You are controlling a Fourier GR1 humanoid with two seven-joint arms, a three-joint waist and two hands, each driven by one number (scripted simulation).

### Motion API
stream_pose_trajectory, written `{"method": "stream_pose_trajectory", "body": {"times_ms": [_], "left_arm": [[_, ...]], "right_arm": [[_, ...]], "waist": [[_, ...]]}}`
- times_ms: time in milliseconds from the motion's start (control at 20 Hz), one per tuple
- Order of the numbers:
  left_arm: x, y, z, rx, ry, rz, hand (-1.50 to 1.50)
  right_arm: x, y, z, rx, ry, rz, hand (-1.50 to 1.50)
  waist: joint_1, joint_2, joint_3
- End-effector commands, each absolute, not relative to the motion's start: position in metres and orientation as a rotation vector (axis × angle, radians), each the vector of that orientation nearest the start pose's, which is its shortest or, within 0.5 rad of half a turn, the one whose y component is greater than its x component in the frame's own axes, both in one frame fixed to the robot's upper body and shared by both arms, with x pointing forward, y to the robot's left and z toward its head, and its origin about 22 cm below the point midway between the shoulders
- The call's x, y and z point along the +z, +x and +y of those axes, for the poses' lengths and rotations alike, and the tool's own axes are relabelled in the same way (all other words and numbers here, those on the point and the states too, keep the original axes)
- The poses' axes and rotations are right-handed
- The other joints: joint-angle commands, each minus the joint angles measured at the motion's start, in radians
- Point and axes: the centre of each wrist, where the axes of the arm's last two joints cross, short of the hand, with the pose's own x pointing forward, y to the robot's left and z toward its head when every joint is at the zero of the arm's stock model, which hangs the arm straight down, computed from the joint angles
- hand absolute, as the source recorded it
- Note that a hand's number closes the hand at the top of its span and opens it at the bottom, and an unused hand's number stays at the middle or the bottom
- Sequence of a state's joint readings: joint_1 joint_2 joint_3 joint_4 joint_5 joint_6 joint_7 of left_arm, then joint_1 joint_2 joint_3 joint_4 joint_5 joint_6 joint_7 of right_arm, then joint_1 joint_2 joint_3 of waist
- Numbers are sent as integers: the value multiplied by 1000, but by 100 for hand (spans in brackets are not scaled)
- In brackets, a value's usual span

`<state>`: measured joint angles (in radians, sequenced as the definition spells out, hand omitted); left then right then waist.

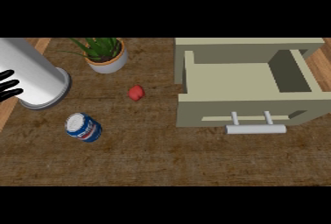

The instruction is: Pick up the can, place it into the drawer and close the drawer

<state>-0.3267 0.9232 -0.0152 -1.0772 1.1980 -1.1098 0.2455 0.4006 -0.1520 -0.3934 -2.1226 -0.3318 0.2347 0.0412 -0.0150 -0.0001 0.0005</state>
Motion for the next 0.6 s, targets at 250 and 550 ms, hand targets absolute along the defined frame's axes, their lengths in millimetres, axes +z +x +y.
{"method": "stream_pose_trajectory", "body": {"times_ms": [250, 550], "left_arm": [[104, 307, 431, -571, -849, -1332, -150], [93, 322, 394, -569, -801, -1324, -150]], "right_arm": [[94, 98, -370, -115, -208, -1795, -150], [109, 91, -369, -111, -215, -1780, -150]], "waist": [[7, -1, 0], [7, -1, -1]]}}
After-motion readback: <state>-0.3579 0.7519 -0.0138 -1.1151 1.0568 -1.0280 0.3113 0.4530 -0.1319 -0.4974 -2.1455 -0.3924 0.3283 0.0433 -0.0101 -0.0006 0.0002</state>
